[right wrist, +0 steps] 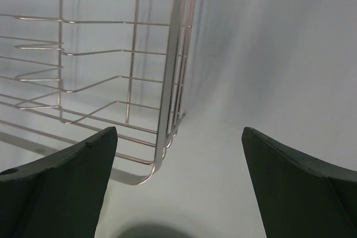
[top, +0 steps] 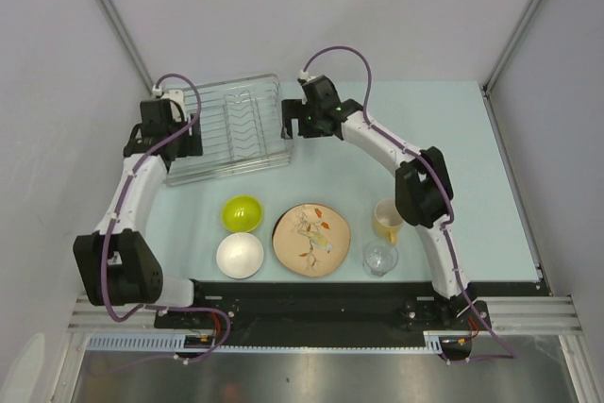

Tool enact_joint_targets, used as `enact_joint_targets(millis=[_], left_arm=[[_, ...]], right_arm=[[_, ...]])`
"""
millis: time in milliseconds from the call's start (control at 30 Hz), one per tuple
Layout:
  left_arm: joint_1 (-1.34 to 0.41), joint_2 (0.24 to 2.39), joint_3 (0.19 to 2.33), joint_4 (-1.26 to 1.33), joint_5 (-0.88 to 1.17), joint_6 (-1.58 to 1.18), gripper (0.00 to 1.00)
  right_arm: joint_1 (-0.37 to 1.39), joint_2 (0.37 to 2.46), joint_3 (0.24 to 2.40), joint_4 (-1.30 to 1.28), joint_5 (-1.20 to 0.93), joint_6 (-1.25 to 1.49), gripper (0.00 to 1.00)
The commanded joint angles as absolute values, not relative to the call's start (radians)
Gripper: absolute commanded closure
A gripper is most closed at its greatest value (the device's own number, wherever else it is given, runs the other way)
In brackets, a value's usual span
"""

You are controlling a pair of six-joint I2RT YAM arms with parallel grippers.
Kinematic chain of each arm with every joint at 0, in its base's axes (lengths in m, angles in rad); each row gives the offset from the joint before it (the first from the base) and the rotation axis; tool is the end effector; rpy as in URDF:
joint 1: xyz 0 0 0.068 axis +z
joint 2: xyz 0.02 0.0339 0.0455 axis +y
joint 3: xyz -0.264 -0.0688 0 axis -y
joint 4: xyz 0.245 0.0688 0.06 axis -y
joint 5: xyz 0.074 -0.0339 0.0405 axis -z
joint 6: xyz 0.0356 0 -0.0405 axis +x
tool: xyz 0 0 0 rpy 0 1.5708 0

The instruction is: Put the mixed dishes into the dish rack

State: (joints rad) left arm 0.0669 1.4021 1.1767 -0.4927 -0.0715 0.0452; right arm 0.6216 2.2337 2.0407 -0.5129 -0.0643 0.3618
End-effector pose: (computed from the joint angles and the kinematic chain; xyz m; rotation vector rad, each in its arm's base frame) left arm 0.3095 0.0233 0.3054 -0.0621 2.2898 0.1401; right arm 0.4196 0.3034 0.2624 -0.3382 2.3202 0.5774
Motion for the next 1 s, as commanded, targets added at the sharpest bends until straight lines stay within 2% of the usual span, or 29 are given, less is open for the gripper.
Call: enact_joint_targets(millis=[0,200,333,700,967], left_arm=[[0.095,1.341,1.157,-0.446,-0.044,0.058,0.22],[0.114,1.336,1.098,-0.411,-0.060,0.075,0.22],[0.120,1.353,1.043,-0.365,-0.087,0.103,0.22],[0.124,1.414,0.974,-0.291,-0.158,0.129,0.23],[0.121,1.460,0.989,-0.273,-0.107,0.109,0.24]], right_arm=[[0.620,2.289,2.095,-0.502,-0.072,0.345,0.00],[0.620,2.336,2.111,-0.525,-0.025,0.311,0.01],[0.615,2.301,2.043,-0.528,0.047,0.290,0.08],[0.535,2.011,1.579,-0.396,0.118,0.324,0.10],[0.492,1.910,1.457,-0.431,0.161,0.325,0.09]])
